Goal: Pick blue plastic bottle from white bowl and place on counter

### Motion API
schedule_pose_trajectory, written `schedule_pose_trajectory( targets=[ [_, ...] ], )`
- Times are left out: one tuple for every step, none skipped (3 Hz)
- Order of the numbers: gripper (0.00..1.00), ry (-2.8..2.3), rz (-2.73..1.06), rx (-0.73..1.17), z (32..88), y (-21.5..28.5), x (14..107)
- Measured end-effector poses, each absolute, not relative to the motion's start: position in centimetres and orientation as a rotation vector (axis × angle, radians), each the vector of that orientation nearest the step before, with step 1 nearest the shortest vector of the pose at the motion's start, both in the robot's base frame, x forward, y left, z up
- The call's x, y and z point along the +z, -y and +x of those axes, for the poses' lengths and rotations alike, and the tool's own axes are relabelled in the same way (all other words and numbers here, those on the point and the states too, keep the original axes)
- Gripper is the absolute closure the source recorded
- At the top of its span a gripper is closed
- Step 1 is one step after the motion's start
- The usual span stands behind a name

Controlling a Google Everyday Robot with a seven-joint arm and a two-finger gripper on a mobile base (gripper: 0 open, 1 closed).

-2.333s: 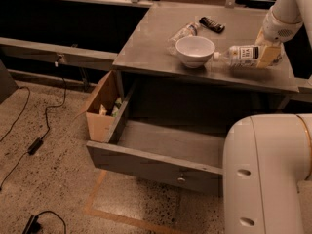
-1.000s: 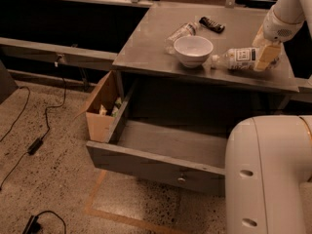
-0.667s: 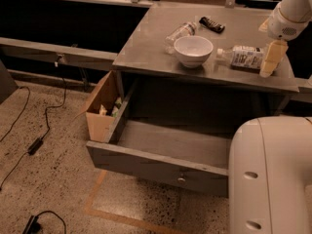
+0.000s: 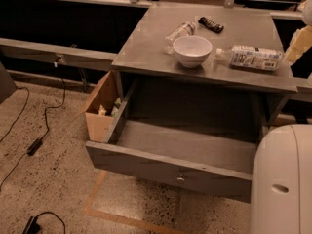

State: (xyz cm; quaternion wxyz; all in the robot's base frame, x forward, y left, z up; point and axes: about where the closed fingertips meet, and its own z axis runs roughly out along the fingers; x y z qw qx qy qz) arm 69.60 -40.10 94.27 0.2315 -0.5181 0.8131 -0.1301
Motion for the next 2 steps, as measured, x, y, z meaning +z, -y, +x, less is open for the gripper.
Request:
schedule_pose_trajectory(
  targets=[
    [0.0,-2.227,-1.157,-0.48,68.47,45.07,99.03],
    [0.0,-2.22,-1.094,-0.493,68.84,45.77,99.56]
  ],
)
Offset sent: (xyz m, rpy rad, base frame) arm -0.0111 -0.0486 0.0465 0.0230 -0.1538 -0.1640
